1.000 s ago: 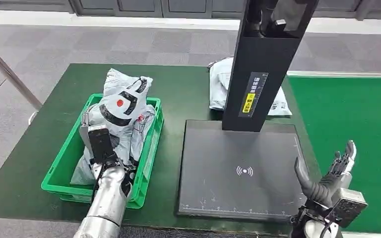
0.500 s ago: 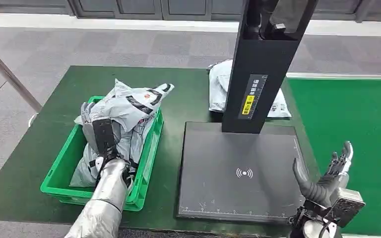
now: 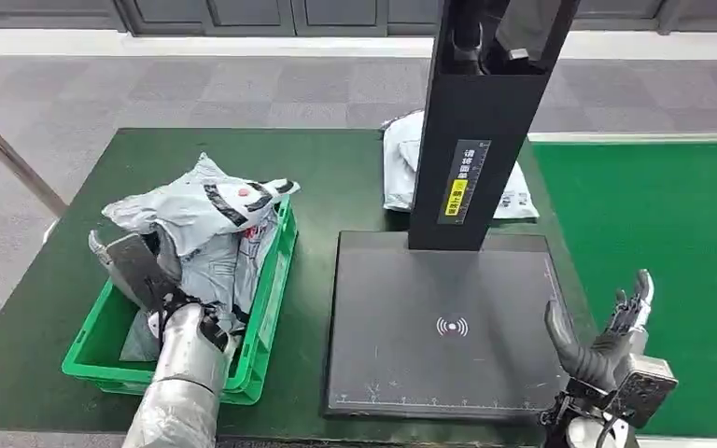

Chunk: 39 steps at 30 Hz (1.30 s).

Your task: Moved the parcel from conveyor to table for the left to box.

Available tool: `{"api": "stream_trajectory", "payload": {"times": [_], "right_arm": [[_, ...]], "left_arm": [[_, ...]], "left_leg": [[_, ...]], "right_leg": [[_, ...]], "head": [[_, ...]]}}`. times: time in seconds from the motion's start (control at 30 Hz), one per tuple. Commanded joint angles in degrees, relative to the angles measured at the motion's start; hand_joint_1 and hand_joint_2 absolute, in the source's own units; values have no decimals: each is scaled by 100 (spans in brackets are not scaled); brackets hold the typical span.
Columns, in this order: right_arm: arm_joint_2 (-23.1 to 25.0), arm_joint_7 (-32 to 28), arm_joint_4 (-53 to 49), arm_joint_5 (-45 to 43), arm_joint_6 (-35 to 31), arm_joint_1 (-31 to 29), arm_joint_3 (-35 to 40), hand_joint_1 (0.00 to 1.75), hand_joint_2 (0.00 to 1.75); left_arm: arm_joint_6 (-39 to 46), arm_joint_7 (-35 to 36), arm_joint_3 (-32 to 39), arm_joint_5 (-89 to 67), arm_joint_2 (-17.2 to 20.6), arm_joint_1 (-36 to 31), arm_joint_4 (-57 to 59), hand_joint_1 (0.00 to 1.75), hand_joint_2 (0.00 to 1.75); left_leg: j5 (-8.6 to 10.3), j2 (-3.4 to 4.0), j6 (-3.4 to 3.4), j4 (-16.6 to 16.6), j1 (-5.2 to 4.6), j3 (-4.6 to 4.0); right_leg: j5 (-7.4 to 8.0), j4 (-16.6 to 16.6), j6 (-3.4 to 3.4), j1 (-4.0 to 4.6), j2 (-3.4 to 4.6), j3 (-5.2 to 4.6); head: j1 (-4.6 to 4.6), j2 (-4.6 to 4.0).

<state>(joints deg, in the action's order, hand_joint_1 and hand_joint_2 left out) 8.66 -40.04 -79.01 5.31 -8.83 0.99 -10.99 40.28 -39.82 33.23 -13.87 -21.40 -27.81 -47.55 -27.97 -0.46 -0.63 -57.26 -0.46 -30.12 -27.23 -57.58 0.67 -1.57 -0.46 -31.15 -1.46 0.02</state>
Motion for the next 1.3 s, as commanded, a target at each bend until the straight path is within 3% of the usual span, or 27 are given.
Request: {"api": "stream_trajectory", "payload": {"times": [0.03, 0.07, 0.1, 0.2, 0.43, 0.53, 0.93, 1.07, 1.17, 1.3], "right_arm": [[93, 4, 369, 3, -73, 8, -163, 0, 175], [95, 4, 362, 4, -82, 14, -163, 0, 175], [91, 4, 343, 0, -84, 37, -163, 0, 175], [58, 4, 347, -17, -80, 53, -139, 0, 175], [44, 4, 378, -18, -79, 34, -119, 0, 175], [33, 4, 434, -70, -177, -19, -42, 0, 175], [26, 4, 379, -82, -180, 29, -42, 0, 175], [7, 4, 368, -82, -177, 38, -17, 0, 175], [-32, 4, 397, -76, -159, -7, 41, 0, 175], [-94, 4, 52, -87, -470, 16, 153, 0, 175]], "left_arm": [[-28, -18, -1644, 781, 140, 1700, -2515, 0, 0], [-28, -18, -1962, 905, 140, 1839, -2987, 0, 0], [-28, -18, -2185, 933, 140, 2032, -3338, 0, 175], [-28, -18, -3024, 813, 140, 2458, -4421, 0, 175], [-28, -18, -3228, 718, 140, 2592, -4676, 0, 175], [-28, -18, -3884, 525, 140, 2890, -5038, 0, 175], [-28, -18, -3927, 441, 140, 2898, -5103, 0, 175], [-28, -18, -4001, -244, 140, 2886, -5891, 0, 175], [-28, -18, -4527, -1086, 140, 2846, -6213, 0, 175], [-28, -18, -5463, -1486, 268, 2991, -5777, 0, 175]], "left_leg": [[3, 46, -6, 19, 9, -17], [-1, 58, -8, 19, 16, -19], [-8, 71, -13, 18, 23, -26], [-22, 60, -14, 16, 22, -12], [-19, 54, -14, 2, 21, -27], [3, 35, -19, -3, 33, -36], [17, 37, -12, -3, 39, -68], [18, 41, -12, -2, 43, -69], [11, 27, -12, -21, 40, -79], [19, 14, -9, -14, 35, -81]], "right_leg": [[17, 21, -11, 10, 45, -31], [19, 25, -14, 18, 57, -35], [19, 27, -17, 24, 72, -46], [2, 22, -19, 22, 65, -31], [2, 5, -17, 26, 58, -55], [13, 6, -19, 40, 42, -64], [38, 22, -18, 45, 35, -81], [41, 27, -19, 49, 39, -82], [29, 6, -15, 45, 26, -89], [32, 13, -14, 41, 13, -87]], "head": [[0, 0], [2, 0], [2, 0], [2, 0], [4, 0], [2, 0], [2, 0], [0, 0], [0, 0], [0, 0]]}}
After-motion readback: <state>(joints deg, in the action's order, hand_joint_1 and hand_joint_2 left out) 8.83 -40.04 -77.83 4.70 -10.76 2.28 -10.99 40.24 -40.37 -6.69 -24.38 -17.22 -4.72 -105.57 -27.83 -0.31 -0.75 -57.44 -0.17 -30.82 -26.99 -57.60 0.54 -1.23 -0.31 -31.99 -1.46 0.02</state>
